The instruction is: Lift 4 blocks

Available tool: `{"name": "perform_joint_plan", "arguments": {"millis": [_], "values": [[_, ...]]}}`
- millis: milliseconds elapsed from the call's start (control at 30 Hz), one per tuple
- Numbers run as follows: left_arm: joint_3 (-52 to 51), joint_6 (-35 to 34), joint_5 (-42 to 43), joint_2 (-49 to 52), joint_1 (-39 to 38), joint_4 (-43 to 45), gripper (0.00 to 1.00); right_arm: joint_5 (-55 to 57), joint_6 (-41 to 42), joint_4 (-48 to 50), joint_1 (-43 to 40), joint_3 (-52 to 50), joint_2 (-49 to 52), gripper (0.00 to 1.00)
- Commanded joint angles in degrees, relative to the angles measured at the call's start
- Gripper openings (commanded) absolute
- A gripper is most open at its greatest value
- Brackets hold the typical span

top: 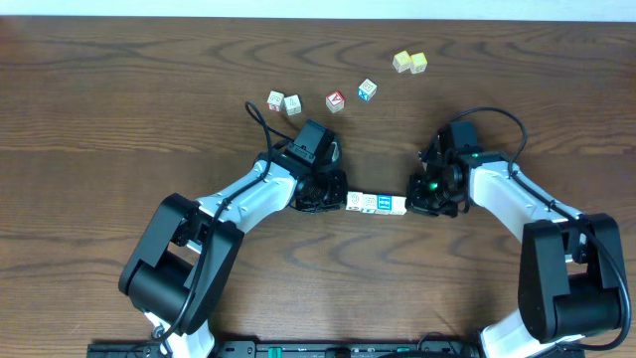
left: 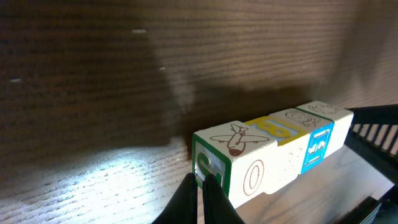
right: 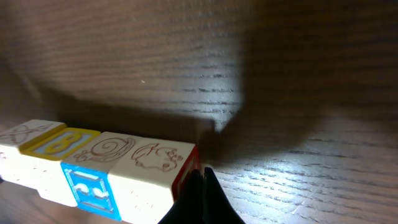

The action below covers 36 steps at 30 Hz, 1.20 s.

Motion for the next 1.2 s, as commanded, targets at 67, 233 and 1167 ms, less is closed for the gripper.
{"name": "perform_joint_plan", "arguments": {"millis": [67, 233, 1167], "values": [[1.1, -0.1, 3.3, -0.2, -1.1, 0.1, 0.07, -5.9, 0.9, 1.7, 1.9, -0.9, 0.1, 0.01], [1.1, -0.1, 3.1, -0.2, -2.1, 0.1, 0.07, -6.0, 0.8, 2.2, 1.9, -0.9, 0.1, 0.01], [1.2, 0.4, -8.8, -0.2, -2.4, -3.4, 0.17, 3.0, 0.3, -5.0, 1.9, 4.5, 0.0, 0.03]]}}
